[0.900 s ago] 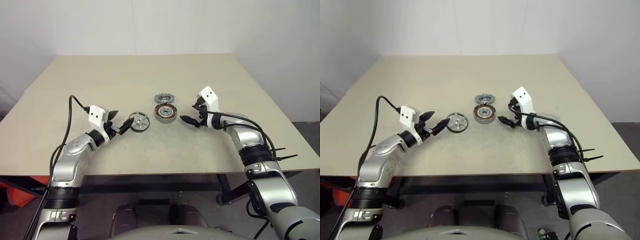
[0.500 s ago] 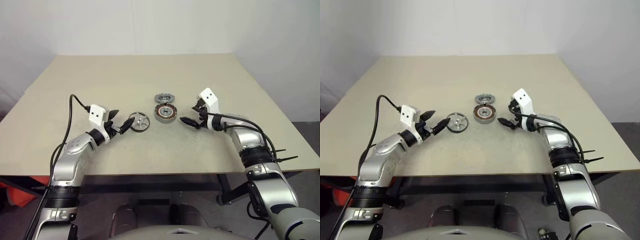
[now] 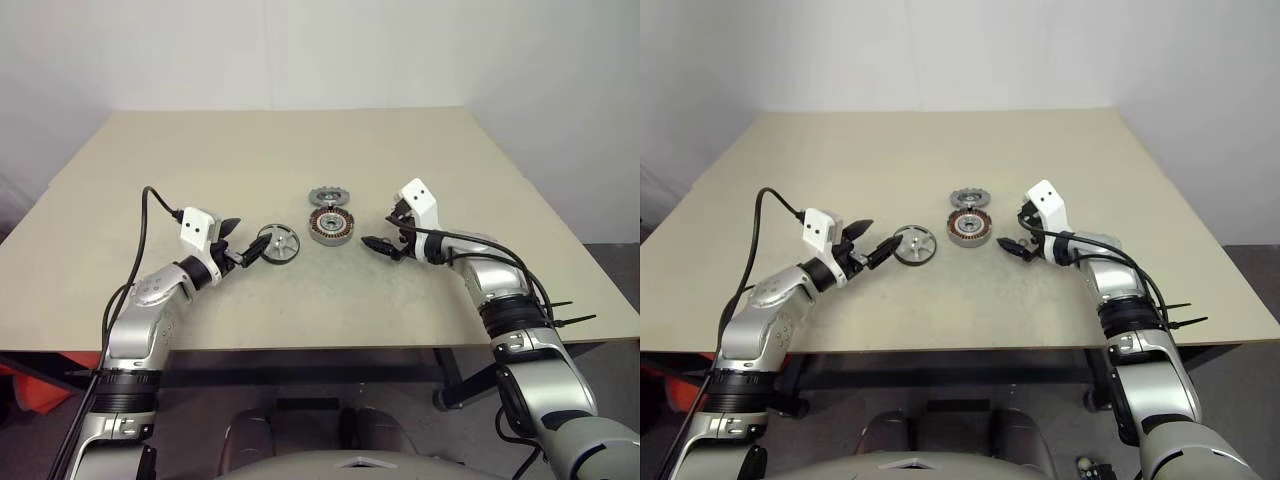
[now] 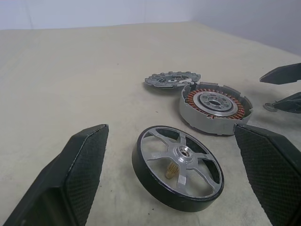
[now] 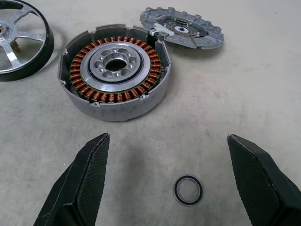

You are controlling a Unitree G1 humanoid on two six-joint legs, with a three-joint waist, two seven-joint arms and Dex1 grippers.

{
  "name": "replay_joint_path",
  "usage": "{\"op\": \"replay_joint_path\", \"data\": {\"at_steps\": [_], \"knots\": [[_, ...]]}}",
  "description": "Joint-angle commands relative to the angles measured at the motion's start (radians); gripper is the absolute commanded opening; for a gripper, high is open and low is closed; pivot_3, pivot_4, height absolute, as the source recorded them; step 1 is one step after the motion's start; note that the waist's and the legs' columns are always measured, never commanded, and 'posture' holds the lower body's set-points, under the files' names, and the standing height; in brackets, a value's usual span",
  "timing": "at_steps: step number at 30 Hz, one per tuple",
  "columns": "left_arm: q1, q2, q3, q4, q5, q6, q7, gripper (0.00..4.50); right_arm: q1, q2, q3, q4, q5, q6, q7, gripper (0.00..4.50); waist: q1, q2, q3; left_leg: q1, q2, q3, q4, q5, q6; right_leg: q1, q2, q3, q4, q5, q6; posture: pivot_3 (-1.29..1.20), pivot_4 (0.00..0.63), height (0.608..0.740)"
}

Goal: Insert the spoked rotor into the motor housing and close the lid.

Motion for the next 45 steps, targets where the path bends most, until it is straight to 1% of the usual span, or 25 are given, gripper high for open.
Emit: {"op": "replay_joint_path", "data": {"at_steps": [1, 5, 17, 27, 34, 37, 40, 45], "knots": [[-0.006, -0.001, 0.002, -0.026, -0.001, -0.018, 0.002, 4.49, -0.026, -0.016, -0.023, -0.017, 0.002, -0.007, -0.006, 4.5, 0.0, 0.0, 0.0, 0.0, 0.0, 0.0, 0.0, 0.0, 0.0, 0.0, 0.0, 0.0, 0.0, 0.0, 0.0, 0.0, 0.0, 0.74], [-0.001, -0.002, 0.004, -0.032, -0.002, -0.016, 0.004, 4.49, -0.023, -0.022, -0.02, -0.015, -0.002, 0.005, -0.012, 4.5, 0.0, 0.0, 0.0, 0.0, 0.0, 0.0, 0.0, 0.0, 0.0, 0.0, 0.0, 0.0, 0.0, 0.0, 0.0, 0.0, 0.0, 0.74], [0.015, -0.006, -0.006, -0.041, 0.004, -0.016, 0.009, 4.49, -0.002, -0.035, -0.052, 0.007, -0.013, 0.108, -0.119, 4.5, 0.0, 0.0, 0.0, 0.0, 0.0, 0.0, 0.0, 0.0, 0.0, 0.0, 0.0, 0.0, 0.0, 0.0, 0.0, 0.0, 0.0, 0.74], [0.004, -0.004, -0.009, -0.029, 0.005, -0.019, 0.01, 4.49, 0.033, -0.022, -0.027, -0.053, -0.009, 0.121, -0.092, 4.5, 0.0, 0.0, 0.0, 0.0, 0.0, 0.0, 0.0, 0.0, 0.0, 0.0, 0.0, 0.0, 0.0, 0.0, 0.0, 0.0, 0.0, 0.74], [0.01, -0.001, -0.007, -0.036, 0.004, -0.016, 0.012, 4.49, 0.026, -0.002, -0.022, -0.015, -0.022, 0.113, -0.107, 4.5, -0.001, 0.0, 0.0, 0.001, 0.0, 0.0, 0.0, 0.0, 0.0, 0.001, 0.0, 0.0, 0.0, 0.0, 0.0, 0.0, 0.0, 0.74], [0.013, 0.0, -0.007, -0.039, 0.004, -0.015, 0.013, 4.5, 0.024, 0.001, -0.024, -0.005, -0.023, 0.115, -0.111, 3.9, -0.001, 0.0, 0.0, 0.001, 0.0, 0.0, 0.0, 0.0, 0.0, 0.002, 0.0, 0.0, 0.0, 0.0, 0.0, 0.0, 0.0, 0.74], [0.014, 0.001, -0.006, -0.038, 0.004, -0.016, 0.014, 4.5, 0.023, 0.002, -0.024, -0.002, -0.025, 0.114, -0.111, 2.94, -0.002, 0.0, 0.0, 0.002, 0.0, 0.0, 0.0, 0.0, 0.0, 0.002, 0.0, -0.001, 0.0, 0.0, 0.0, 0.0, 0.0, 0.74], [0.016, 0.002, -0.004, -0.039, 0.004, -0.017, 0.015, 4.5, 0.019, 0.003, -0.024, 0.001, -0.032, 0.108, -0.111, 2.94, -0.002, 0.0, -0.001, 0.002, 0.0, 0.0, 0.0, 0.0, 0.0, 0.002, 0.0, -0.001, 0.0, 0.0, 0.0, 0.0, 0.0, 0.74]]}}
